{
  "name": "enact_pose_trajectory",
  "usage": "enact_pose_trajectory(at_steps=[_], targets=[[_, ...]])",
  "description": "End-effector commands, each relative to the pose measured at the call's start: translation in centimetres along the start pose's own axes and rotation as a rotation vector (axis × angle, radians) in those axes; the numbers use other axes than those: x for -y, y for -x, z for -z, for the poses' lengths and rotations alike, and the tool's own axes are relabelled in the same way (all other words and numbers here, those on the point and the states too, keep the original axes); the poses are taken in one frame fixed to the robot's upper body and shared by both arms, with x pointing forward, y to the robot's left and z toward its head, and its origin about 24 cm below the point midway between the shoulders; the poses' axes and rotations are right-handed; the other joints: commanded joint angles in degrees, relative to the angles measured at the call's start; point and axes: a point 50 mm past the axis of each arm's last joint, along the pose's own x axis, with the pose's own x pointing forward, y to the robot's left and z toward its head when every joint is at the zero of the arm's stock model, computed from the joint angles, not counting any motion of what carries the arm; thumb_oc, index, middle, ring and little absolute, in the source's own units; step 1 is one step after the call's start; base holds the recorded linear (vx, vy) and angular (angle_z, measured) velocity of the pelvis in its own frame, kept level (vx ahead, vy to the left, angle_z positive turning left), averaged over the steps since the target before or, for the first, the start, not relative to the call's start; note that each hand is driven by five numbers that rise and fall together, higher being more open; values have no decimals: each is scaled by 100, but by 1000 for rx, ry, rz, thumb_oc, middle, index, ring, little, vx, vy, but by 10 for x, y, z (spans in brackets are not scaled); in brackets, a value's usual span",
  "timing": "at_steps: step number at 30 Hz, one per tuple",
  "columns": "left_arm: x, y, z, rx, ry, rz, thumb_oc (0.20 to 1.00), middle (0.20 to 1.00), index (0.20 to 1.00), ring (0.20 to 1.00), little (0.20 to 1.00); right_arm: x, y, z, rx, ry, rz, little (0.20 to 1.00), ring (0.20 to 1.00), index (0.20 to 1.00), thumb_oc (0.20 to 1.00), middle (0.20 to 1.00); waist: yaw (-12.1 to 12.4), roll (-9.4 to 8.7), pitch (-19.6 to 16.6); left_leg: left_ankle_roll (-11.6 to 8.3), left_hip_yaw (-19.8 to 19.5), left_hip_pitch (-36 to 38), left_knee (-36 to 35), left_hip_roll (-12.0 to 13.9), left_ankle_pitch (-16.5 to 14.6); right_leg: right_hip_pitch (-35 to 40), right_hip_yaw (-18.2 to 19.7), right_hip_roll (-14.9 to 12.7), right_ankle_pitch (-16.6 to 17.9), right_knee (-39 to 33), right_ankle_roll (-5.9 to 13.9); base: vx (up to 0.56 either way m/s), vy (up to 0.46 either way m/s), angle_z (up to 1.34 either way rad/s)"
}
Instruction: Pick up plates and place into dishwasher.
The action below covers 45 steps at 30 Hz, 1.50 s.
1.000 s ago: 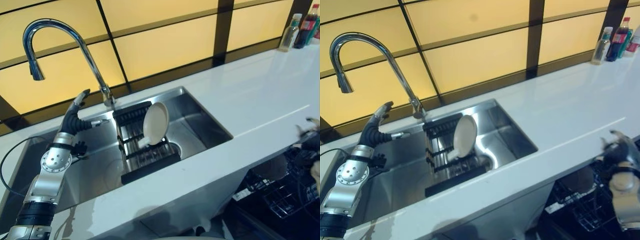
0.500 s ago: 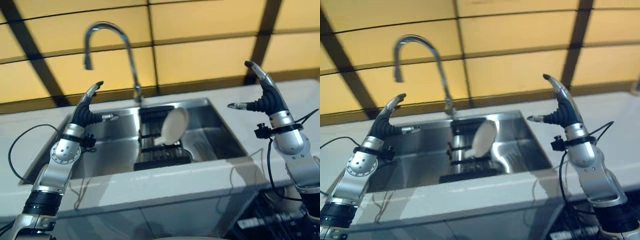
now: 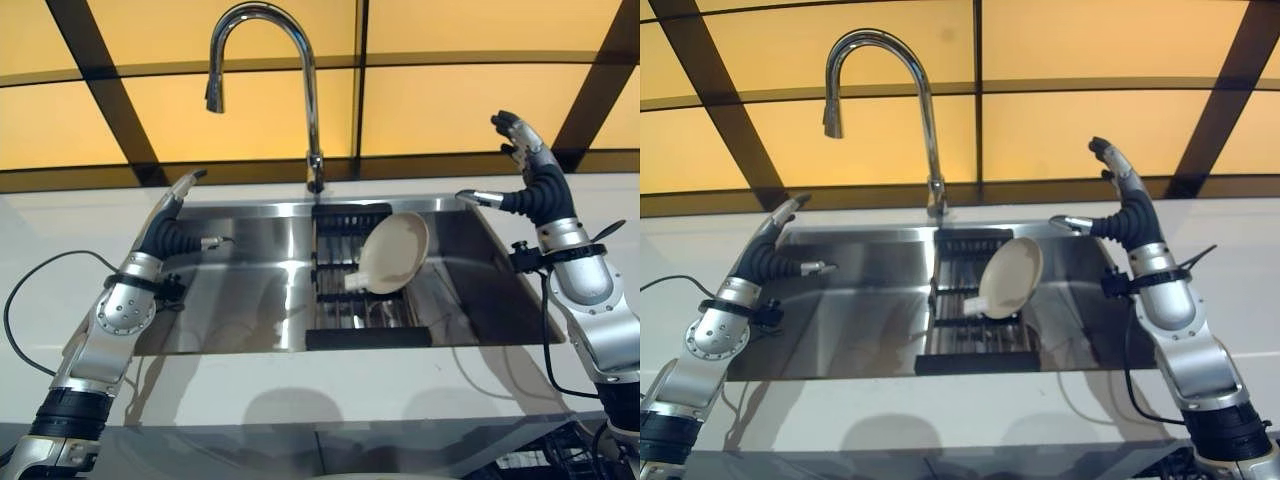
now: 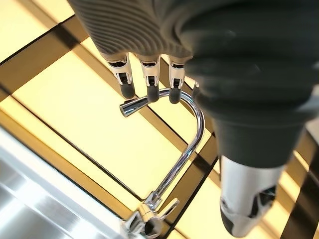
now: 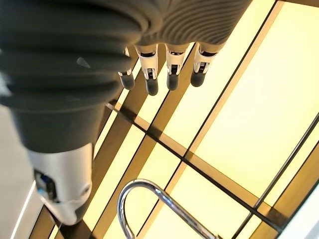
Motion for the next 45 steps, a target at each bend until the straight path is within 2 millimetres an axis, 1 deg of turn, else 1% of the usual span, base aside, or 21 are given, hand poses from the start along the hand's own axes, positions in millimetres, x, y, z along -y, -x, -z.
enact_pose_trajectory(at_steps=[1,5,8,14,17,24,29,32,35,38,45], targets=[[-32,-18,-18,129,-158,-63,1000,1000,1000,1000,1000,12,-13,-20,112,-37,60,1000,1000,1000,1000,1000,-149,-145,-226,168,131,-72,682,-129,-960,105,56,-85,-659,256,369,55,-23,-2],[-36,-23,-24,172,-260,-55,1000,1000,1000,1000,1000,9,-10,-12,67,-53,51,1000,1000,1000,1000,1000,-224,-120,-222,173,204,-42,668,-118,-952,96,86,-82,-631,252,377,64,-42,-4],[-39,-25,-29,223,-393,-44,1000,1000,1000,1000,1000,9,-5,-7,43,-65,49,1000,1000,1000,1000,1000,-301,-81,-208,180,274,-19,652,-114,-949,76,131,-75,-614,249,387,74,-64,-2],[-43,-27,-34,304,-552,-14,1000,1000,1000,1000,1000,6,2,2,-12,-81,35,1000,1000,1000,1000,1000,-461,8,-166,189,410,1,635,-97,-936,31,246,-37,-585,217,384,83,-99,-14],[-43,-30,-38,336,-604,1,1000,1000,1000,1000,1000,6,3,5,-33,-85,31,1000,1000,1000,1000,1000,-524,45,-125,190,449,-2,669,-83,-948,6,301,-8,-596,240,366,81,-119,-6],[-36,-40,-43,405,-731,32,1000,1000,1000,1000,1000,1,0,10,-67,-89,6,1000,1000,1000,1000,1000,-753,225,74,173,564,-65,852,-11,-994,-161,431,40,-718,501,286,69,-99,-14],[-23,-48,-34,376,-744,27,1000,1000,1000,1000,1000,4,-8,9,-78,-53,-31,1000,1000,1000,1000,1000,-978,512,237,116,640,-112,975,-2,-980,-316,566,43,-830,739,216,84,13,-12],[-13,-50,-27,341,-748,15,1000,1000,1000,1000,1000,5,-14,6,-80,-19,-70,1000,1000,1000,1000,1000,-1134,735,354,69,696,-134,1061,-14,-955,-397,689,41,-884,866,174,104,69,-19],[-7,-49,-19,305,-742,12,1000,1000,1000,1000,1000,7,-14,7,-91,-1,-96,1000,1000,1000,1000,1000,-1230,850,406,36,761,-90,1107,-10,-953,-381,763,33,-918,921,163,155,40,-21],[0,-44,-9,271,-737,11,1000,1000,1000,1000,1000,7,-10,9,-115,15,-129,1000,1000,1000,1000,1000,-1323,956,402,5,801,-21,1154,-27,-951,-323,834,17,-959,971,154,179,16,-19],[11,-38,4,228,-723,-29,1000,1000,1000,1000,1000,7,-7,12,-141,49,-168,1000,1000,1000,1000,1000,-1474,1153,488,-46,839,8,1204,-62,-904,-403,934,-10,-1002,1120,134,110,24,-10]])
